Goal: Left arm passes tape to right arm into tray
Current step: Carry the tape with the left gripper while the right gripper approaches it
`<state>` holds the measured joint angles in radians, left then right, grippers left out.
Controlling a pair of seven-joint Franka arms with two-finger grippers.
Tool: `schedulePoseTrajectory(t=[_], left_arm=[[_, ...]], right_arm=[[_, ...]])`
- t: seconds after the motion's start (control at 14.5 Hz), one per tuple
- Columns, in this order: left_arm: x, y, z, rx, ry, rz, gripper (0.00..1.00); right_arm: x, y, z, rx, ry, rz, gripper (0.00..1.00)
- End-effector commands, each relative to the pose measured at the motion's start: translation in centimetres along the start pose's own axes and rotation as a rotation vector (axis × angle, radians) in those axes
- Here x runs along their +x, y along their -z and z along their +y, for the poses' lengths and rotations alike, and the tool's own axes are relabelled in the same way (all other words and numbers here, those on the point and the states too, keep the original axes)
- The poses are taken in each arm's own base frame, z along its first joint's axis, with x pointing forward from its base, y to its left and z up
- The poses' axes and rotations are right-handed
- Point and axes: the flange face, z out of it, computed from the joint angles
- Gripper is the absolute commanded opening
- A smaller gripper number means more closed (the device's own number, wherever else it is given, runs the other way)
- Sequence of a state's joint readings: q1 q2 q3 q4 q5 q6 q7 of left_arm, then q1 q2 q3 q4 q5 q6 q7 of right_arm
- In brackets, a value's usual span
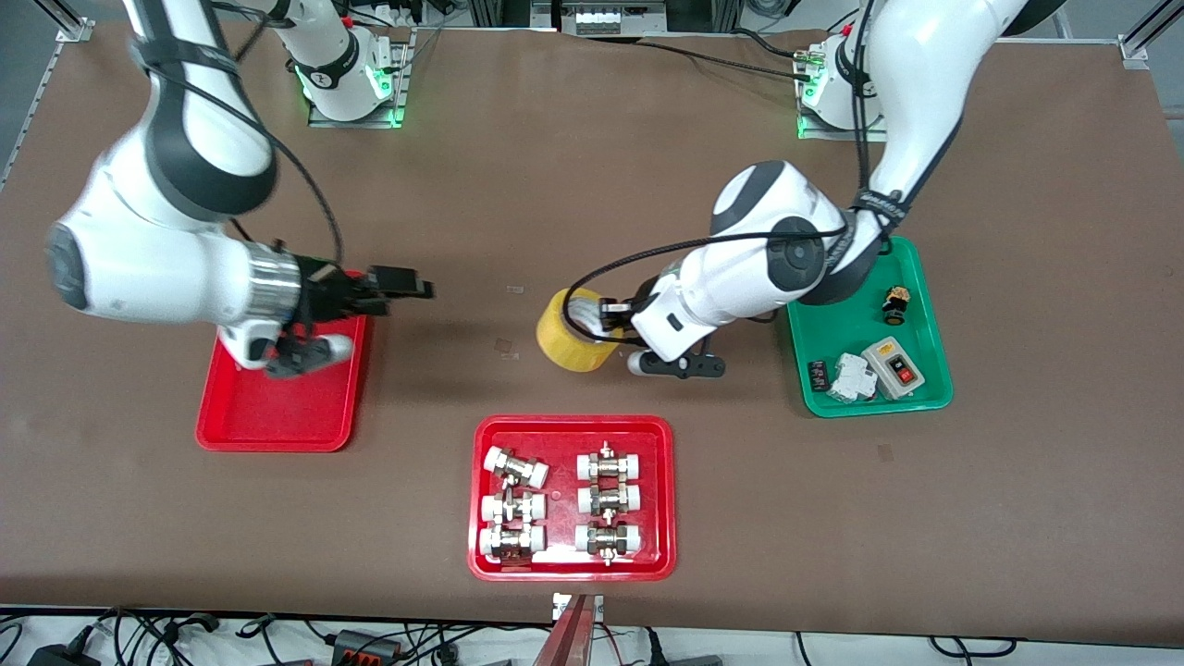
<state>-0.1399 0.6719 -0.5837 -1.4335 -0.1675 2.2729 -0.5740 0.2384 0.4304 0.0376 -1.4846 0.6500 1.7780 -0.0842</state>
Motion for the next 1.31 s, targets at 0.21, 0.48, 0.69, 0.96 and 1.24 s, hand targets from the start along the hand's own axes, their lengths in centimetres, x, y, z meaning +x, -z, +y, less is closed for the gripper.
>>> schedulePoseTrajectory(t=[0.21,0.48,0.69,0.96,1.24], left_arm=[[0.5,-0.7,0.6,-0.043,0.021,0.026,0.01],[0.5,-0.7,0.3,-0.037,0.022,0.022,0.01],[0.6,-0.6,0.1,-0.037,0.026,0.023,0.01],[0.6,-0.5,0.2,-0.037,0.027,0.025,0.02],[0.6,-0.5,0.2,-0.037,0.027,0.023,0.02]], right_arm=[[3.9,-4.3,-0.6,0.246,0.22,0.071,1.0],[5.3,-7.3,0.9,0.264,0.311,0.127,1.0],[5.7,-8.6,0.3,0.272,0.302,0.148,1.0],[5.8,-10.2,-0.8,0.302,0.287,0.166,1.0],[5.8,-11.4,-1.1,0.299,0.287,0.158,1.0]])
